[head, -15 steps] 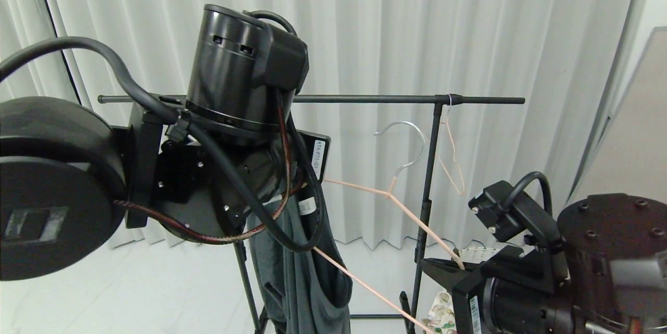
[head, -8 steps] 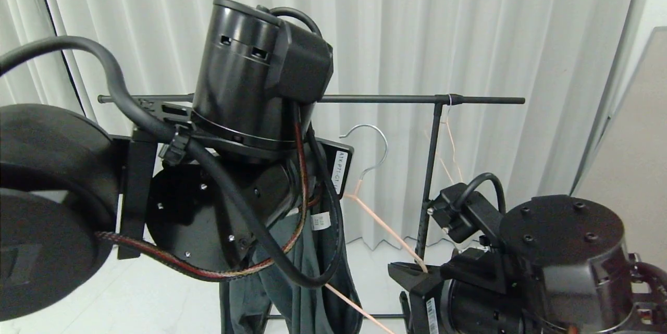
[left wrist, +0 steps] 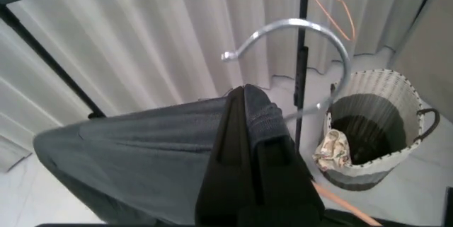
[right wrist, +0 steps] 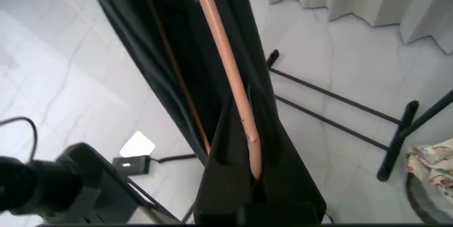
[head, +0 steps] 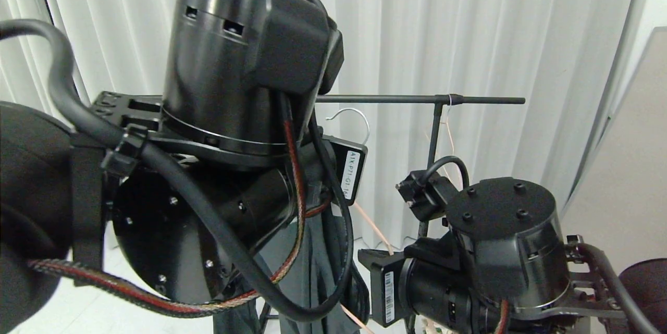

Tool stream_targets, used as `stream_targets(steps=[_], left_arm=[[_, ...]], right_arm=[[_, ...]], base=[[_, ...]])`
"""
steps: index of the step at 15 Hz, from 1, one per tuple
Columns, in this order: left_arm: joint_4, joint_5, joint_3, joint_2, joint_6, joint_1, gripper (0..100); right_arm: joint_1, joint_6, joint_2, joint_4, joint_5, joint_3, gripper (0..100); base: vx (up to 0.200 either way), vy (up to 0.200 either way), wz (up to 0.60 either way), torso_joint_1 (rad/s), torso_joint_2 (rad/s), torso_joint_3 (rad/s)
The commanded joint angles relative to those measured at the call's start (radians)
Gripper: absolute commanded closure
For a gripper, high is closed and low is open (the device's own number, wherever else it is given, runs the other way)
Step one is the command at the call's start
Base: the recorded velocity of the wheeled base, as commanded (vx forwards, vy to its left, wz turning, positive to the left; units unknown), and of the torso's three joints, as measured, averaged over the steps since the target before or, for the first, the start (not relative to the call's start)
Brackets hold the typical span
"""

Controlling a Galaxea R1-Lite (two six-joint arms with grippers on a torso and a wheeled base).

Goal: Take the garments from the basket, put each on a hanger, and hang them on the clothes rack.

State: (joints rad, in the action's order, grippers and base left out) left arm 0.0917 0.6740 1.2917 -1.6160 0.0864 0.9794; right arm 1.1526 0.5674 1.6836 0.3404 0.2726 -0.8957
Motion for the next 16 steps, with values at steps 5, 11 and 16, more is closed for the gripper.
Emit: stream_targets(steps=[5,11,16], left_arm=[[0.000,0.001,-0.060,0.053,0.000,-0.001,100],[-0.007,0.002,-0.107,0.071,0.023,-0.004,0],[-0.009,0.001,-0.121,0.102,0.027,-0.001,0]], right_arm=[[-0.074,0.009,-0.041,0.000,0.005,-0.008,100],[-0.090,0.002,-0.114,0.000,0.042,0.011,100],[-0.128,-0.089,-0.191,0.120,0.051,0.112,100]], base=[[0.000,0.000,0.00,0.000,0.00,0.000],[0.000,0.000,0.00,0.000,0.00,0.000],[0.000,0.000,0.00,0.000,0.00,0.000]])
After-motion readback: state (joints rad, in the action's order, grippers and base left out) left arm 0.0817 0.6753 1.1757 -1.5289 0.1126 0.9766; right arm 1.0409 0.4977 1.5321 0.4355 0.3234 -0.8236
